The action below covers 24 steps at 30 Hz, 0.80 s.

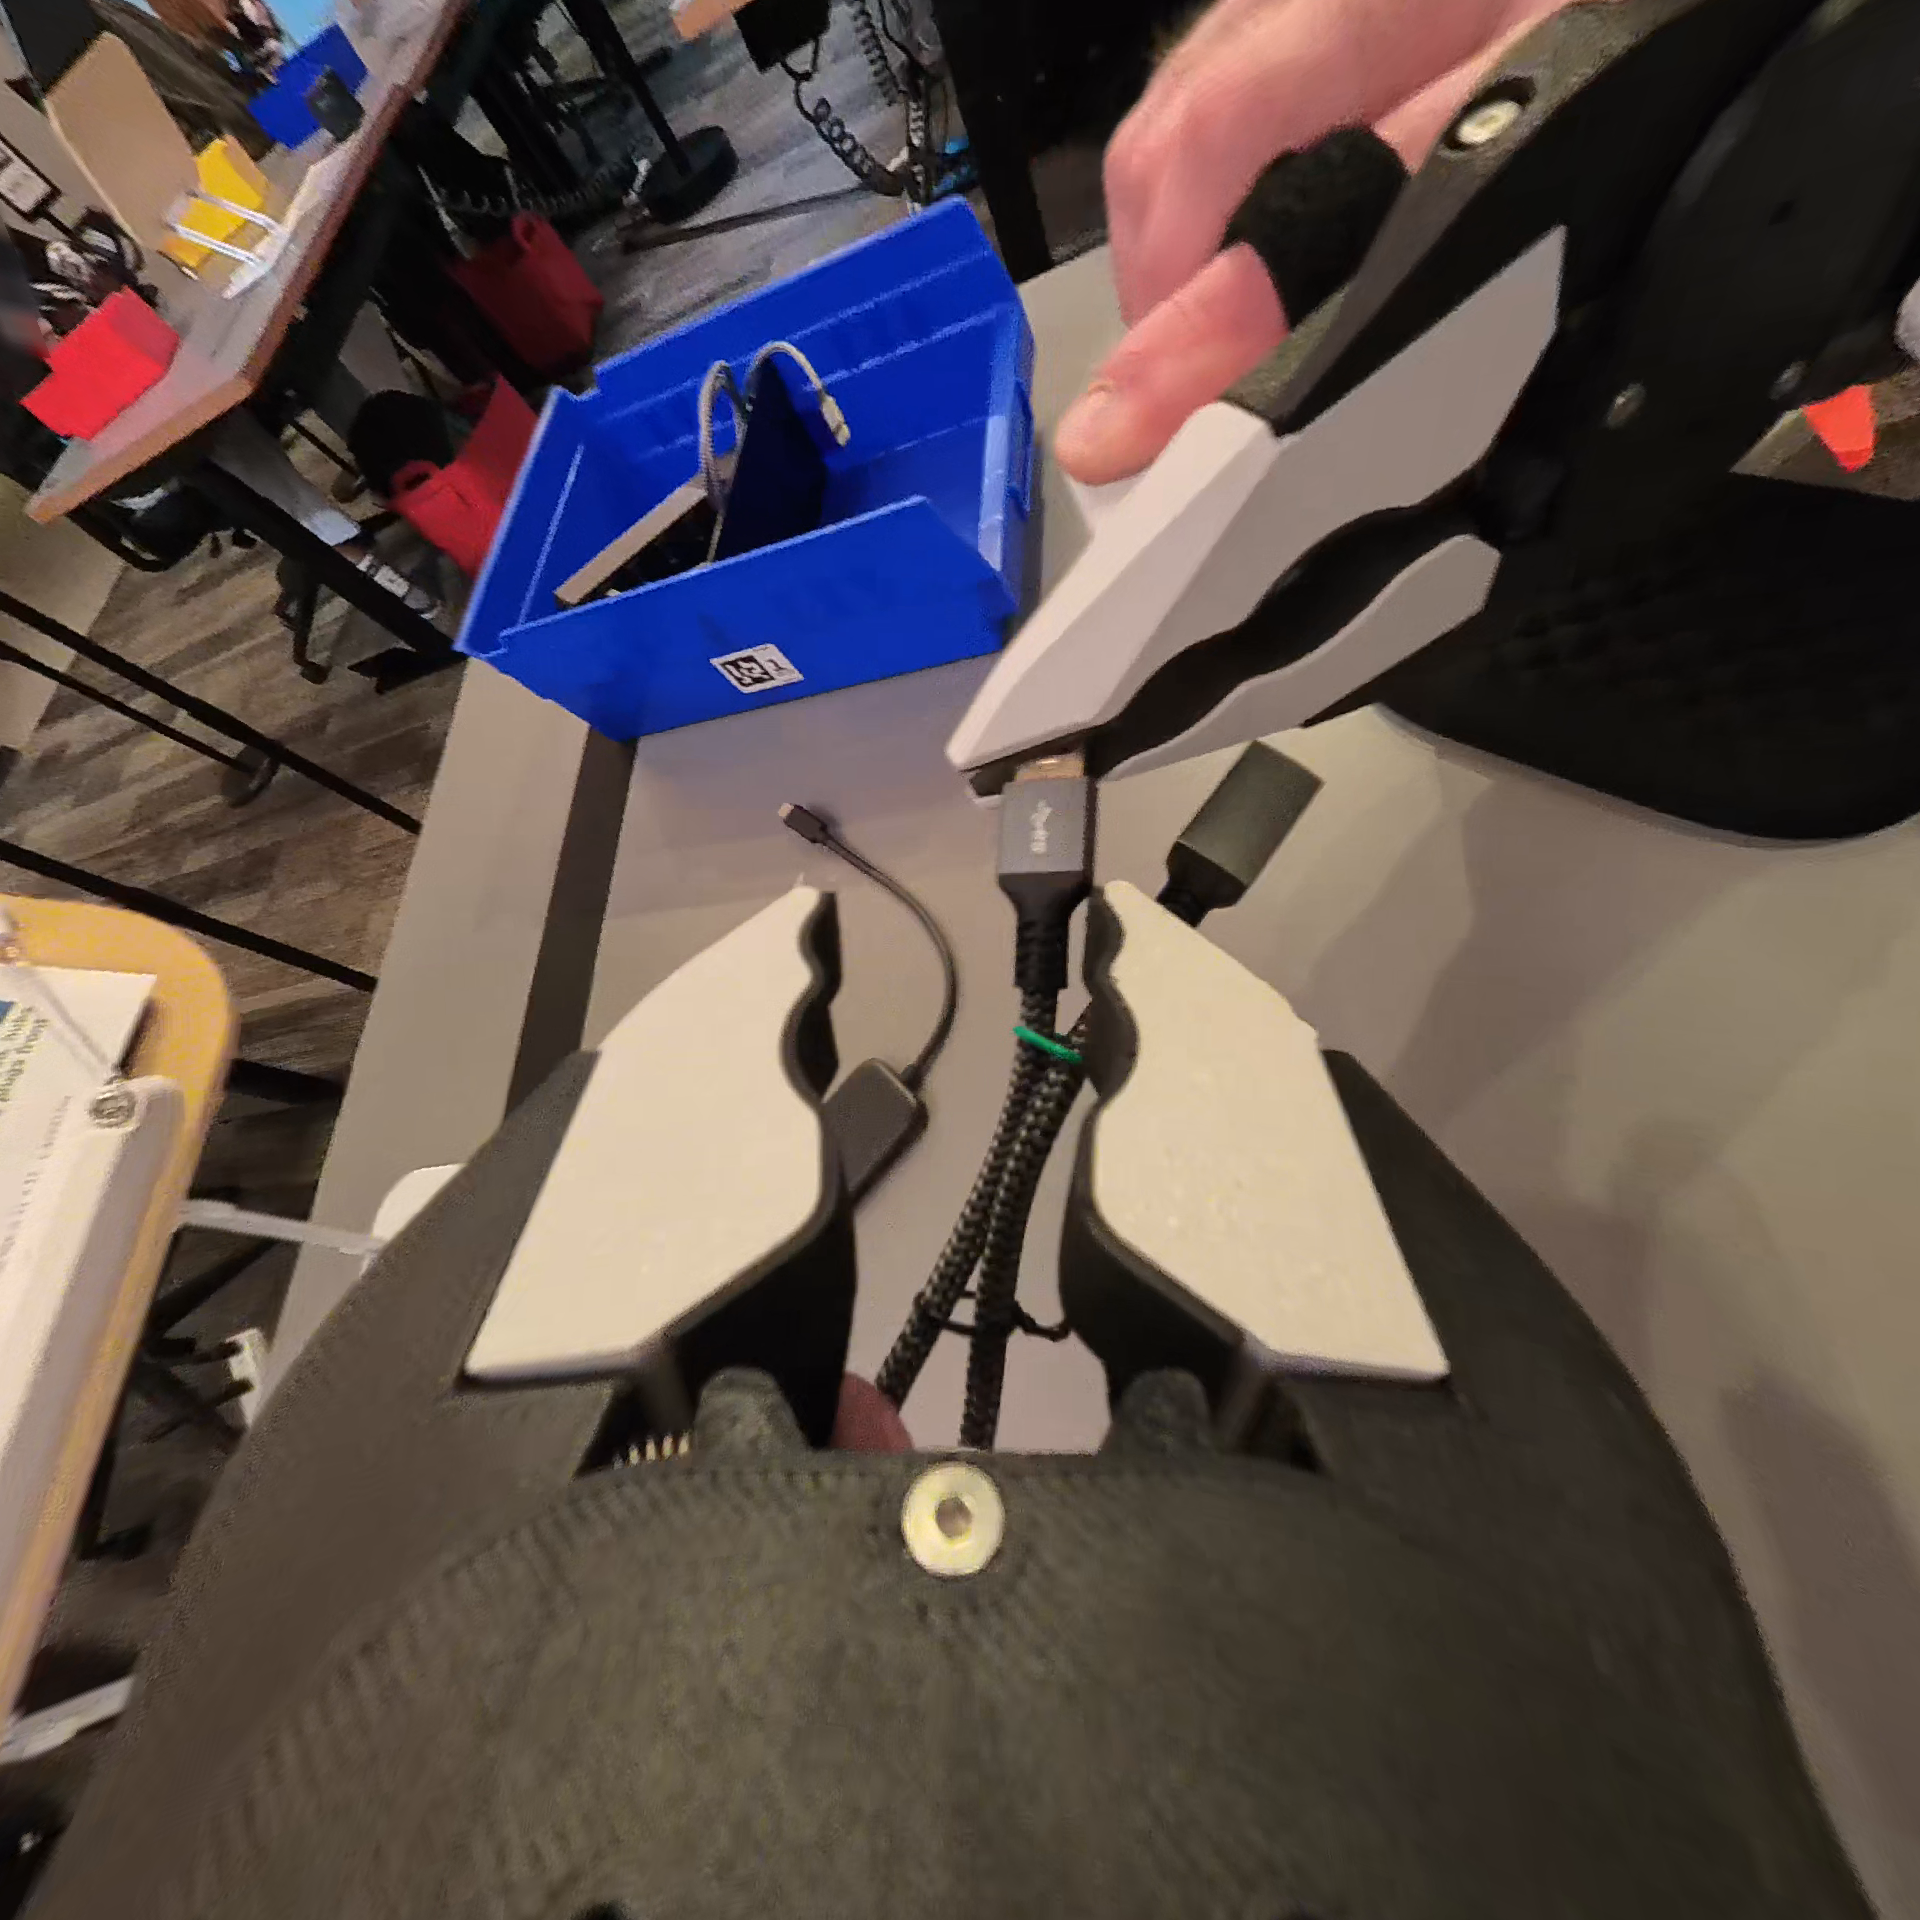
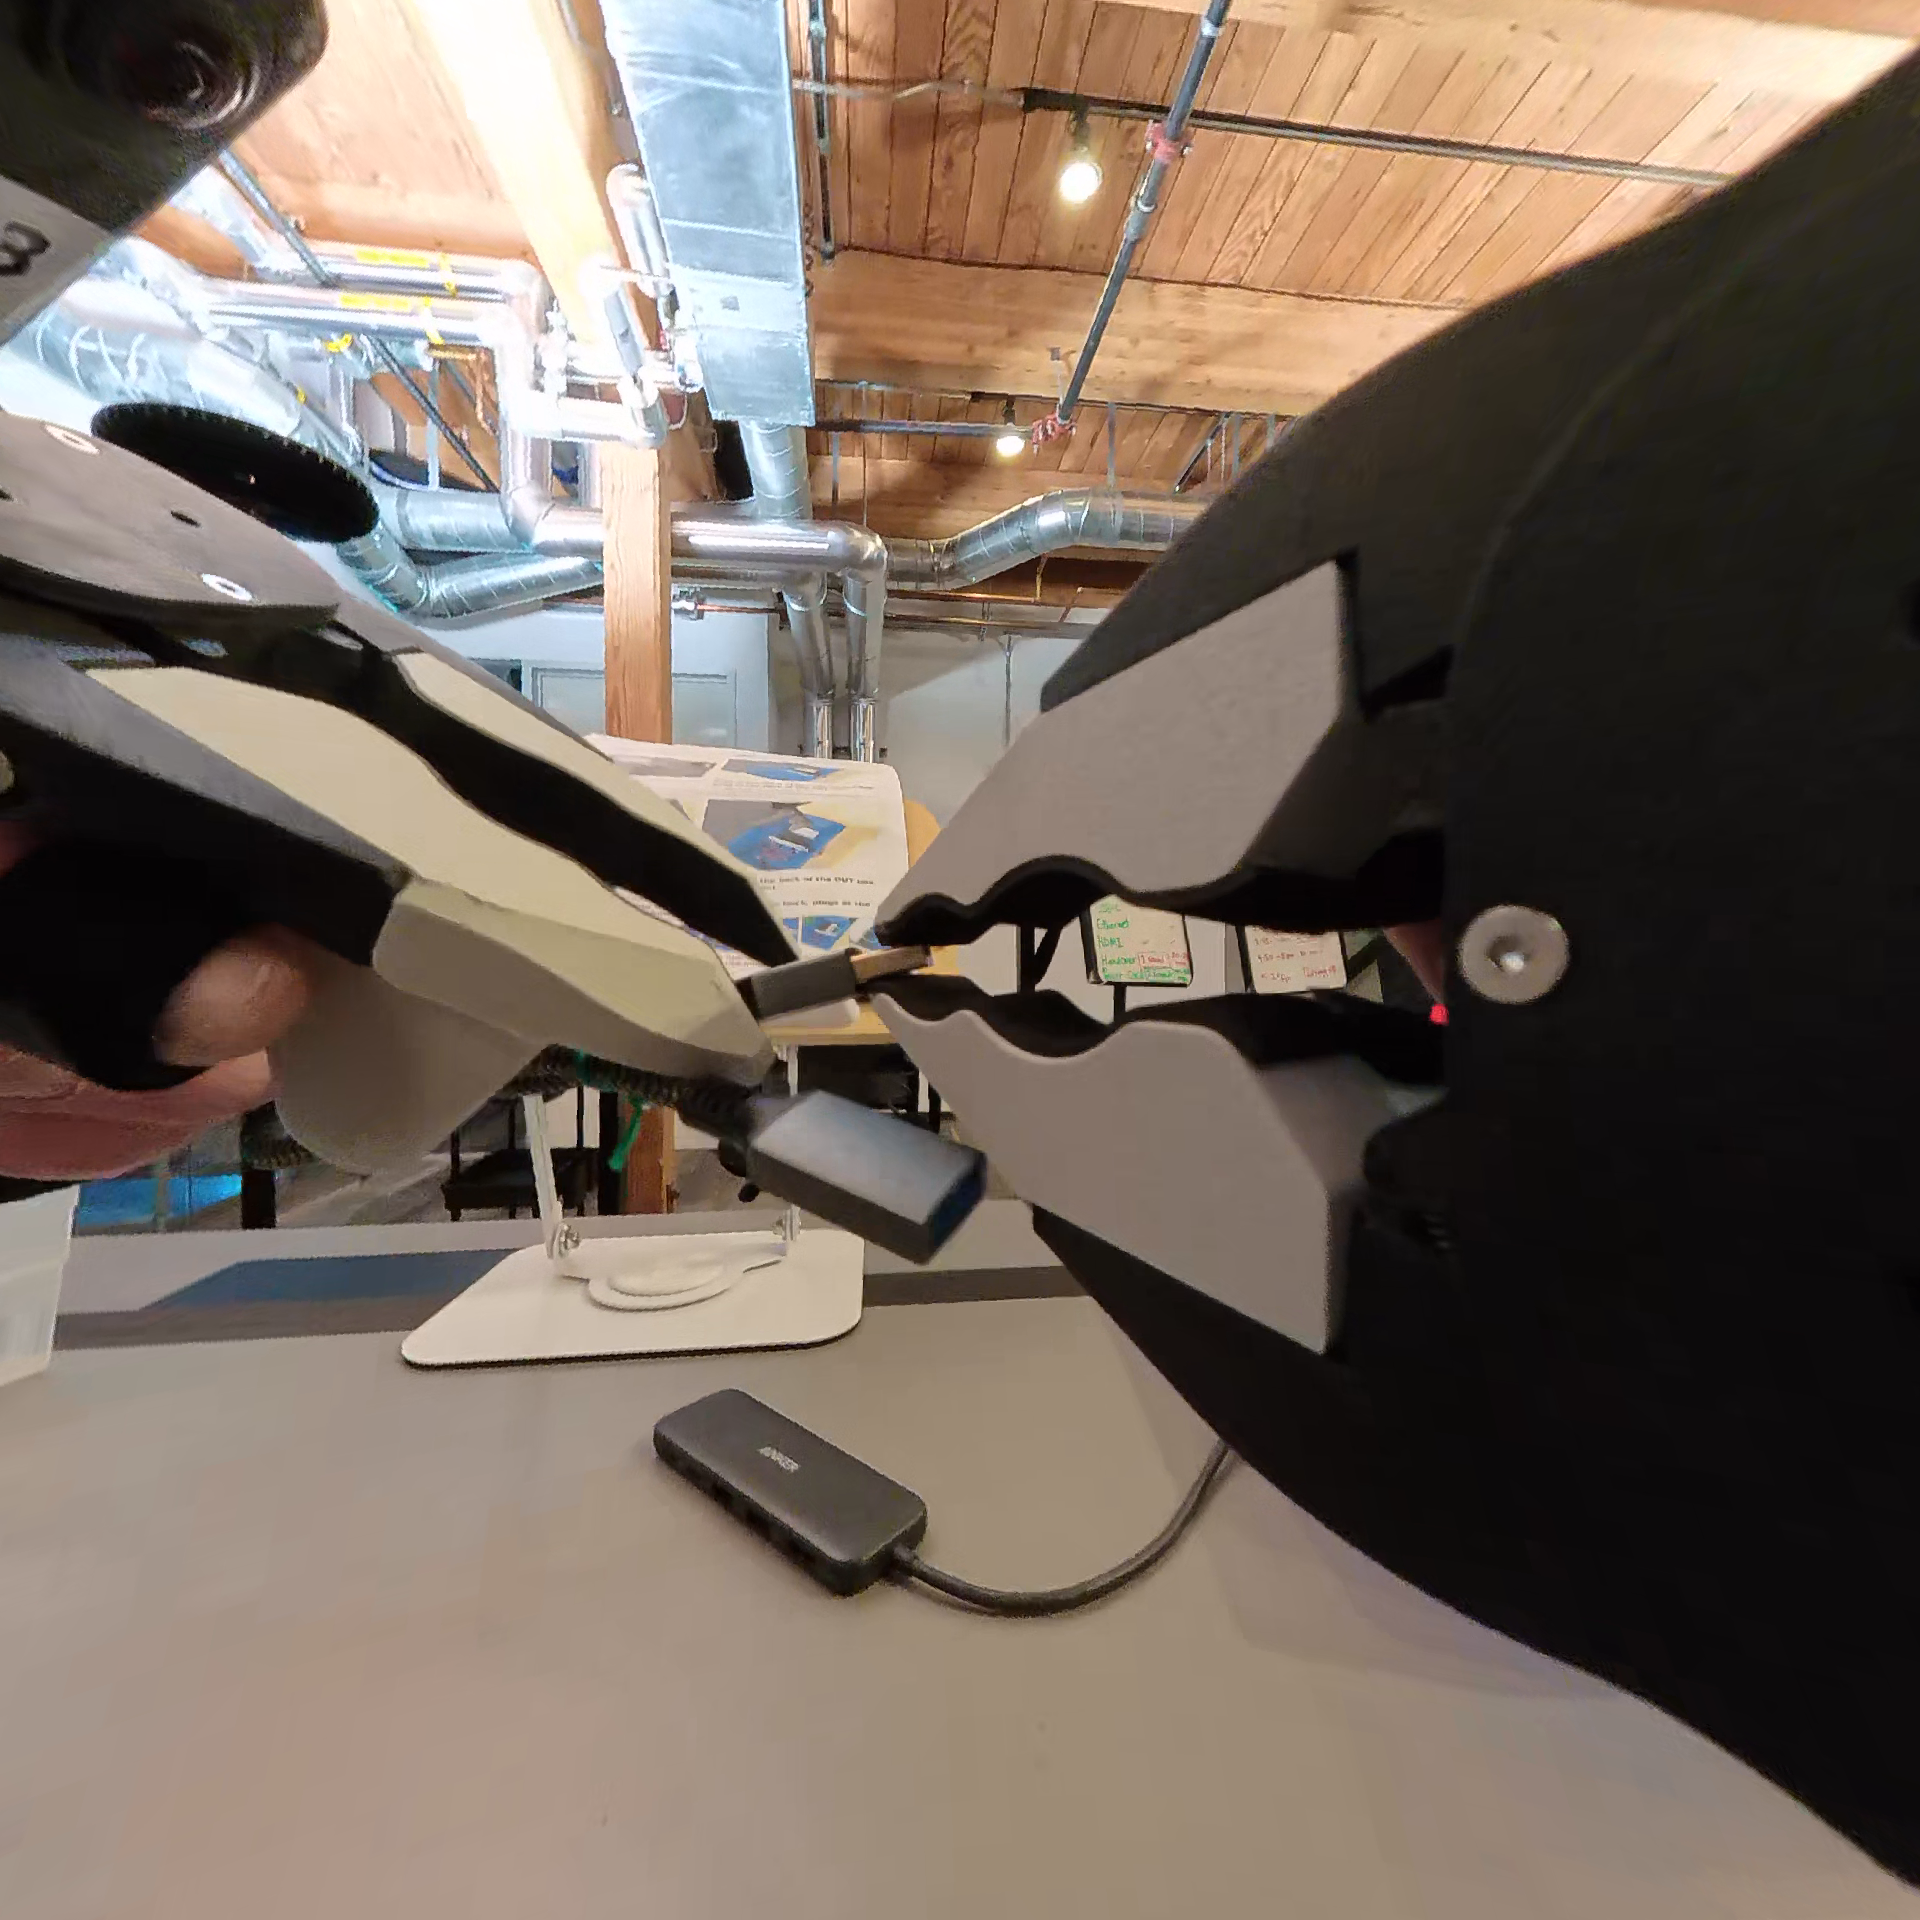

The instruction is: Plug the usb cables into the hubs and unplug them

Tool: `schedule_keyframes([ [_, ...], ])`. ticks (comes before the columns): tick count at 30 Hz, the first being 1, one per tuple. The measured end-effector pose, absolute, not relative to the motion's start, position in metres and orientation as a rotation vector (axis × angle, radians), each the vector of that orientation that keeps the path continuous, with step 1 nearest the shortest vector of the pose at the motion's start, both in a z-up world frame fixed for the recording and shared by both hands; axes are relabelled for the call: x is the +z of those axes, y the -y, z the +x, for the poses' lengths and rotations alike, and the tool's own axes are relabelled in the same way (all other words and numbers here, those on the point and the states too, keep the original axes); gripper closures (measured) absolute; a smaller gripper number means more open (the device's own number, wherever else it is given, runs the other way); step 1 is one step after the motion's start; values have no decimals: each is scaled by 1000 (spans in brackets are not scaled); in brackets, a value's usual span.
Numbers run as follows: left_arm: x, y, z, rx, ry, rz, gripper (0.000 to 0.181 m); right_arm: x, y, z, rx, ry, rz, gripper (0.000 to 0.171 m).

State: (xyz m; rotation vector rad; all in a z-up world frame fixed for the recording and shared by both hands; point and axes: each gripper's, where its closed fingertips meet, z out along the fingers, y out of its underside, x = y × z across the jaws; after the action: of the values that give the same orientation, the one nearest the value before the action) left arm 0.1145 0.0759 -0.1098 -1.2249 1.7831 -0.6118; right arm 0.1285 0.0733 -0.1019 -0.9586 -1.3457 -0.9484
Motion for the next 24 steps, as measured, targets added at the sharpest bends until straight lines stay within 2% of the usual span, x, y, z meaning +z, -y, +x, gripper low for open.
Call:
schedule_keyframes([
  [2,-102,-75,110,-619,-1777,-1191,133,-98,-73,124,-924,1315,-958,169],
  [7,-97,-64,110,-792,-1768,-1196,152,-89,-76,123,-914,1223,-961,169],
  [11,-94,-45,119,-1094,-1752,-1202,140,-91,-74,124,-910,1179,-976,169],
  [17,-91,-55,128,-1010,-1654,-1211,139,-85,-76,131,-896,1087,-1004,168],
  [18,-83,-61,127,-977,-1599,-1213,149,-83,-75,131,-901,1084,-999,168],
  [20,-62,-67,121,-985,-1523,-1193,159,-83,-75,131,-915,1096,-984,169],
  [22,-55,-70,116,-949,-1527,-1190,159,-84,-75,128,-916,1108,-973,170],
  [24,-76,-70,117,-843,-1641,-1244,158,-83,-75,126,-915,1114,-968,171],
])
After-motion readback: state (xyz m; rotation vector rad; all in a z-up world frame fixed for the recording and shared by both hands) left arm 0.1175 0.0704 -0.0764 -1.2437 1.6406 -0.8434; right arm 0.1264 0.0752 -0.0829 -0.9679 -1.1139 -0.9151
